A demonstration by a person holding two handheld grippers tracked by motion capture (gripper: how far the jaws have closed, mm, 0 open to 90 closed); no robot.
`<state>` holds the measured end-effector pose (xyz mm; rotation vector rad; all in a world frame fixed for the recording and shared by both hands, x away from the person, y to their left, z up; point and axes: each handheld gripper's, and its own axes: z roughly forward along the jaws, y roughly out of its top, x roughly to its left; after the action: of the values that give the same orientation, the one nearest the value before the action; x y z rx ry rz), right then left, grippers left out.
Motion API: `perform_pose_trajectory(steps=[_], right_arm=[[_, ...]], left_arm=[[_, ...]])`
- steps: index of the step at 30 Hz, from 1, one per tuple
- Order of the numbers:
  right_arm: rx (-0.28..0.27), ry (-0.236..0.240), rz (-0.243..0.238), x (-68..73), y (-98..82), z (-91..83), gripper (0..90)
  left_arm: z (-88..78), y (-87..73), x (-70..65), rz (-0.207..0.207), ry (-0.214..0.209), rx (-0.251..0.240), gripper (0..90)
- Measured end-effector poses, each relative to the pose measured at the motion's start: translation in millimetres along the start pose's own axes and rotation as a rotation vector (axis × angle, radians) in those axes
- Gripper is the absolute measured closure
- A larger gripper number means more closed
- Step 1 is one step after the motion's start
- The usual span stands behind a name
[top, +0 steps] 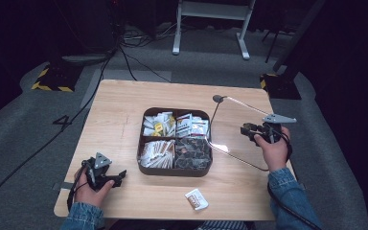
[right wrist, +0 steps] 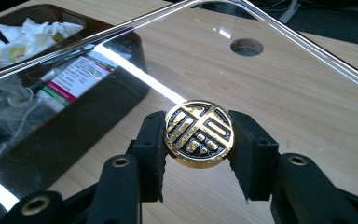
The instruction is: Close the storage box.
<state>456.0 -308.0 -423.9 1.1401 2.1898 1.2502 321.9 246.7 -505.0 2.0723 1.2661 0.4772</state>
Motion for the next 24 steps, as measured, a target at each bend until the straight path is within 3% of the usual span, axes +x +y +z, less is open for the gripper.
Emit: perform_pose_trajectory(steps=[16, 24], right_arm=[[-0.03, 0.098, -0.034, 32.3, 41.0, -0.9, 59.0], [-0.009, 0.102, -0.063, 45.4, 65.8, 5.4, 59.0]], left_arm=[[0.9, 0.9, 0.3, -0.001, -0.001, 0.0, 17.3], [1.1, 1.6, 1.8, 0.009, -0.008, 0.006, 16.7]])
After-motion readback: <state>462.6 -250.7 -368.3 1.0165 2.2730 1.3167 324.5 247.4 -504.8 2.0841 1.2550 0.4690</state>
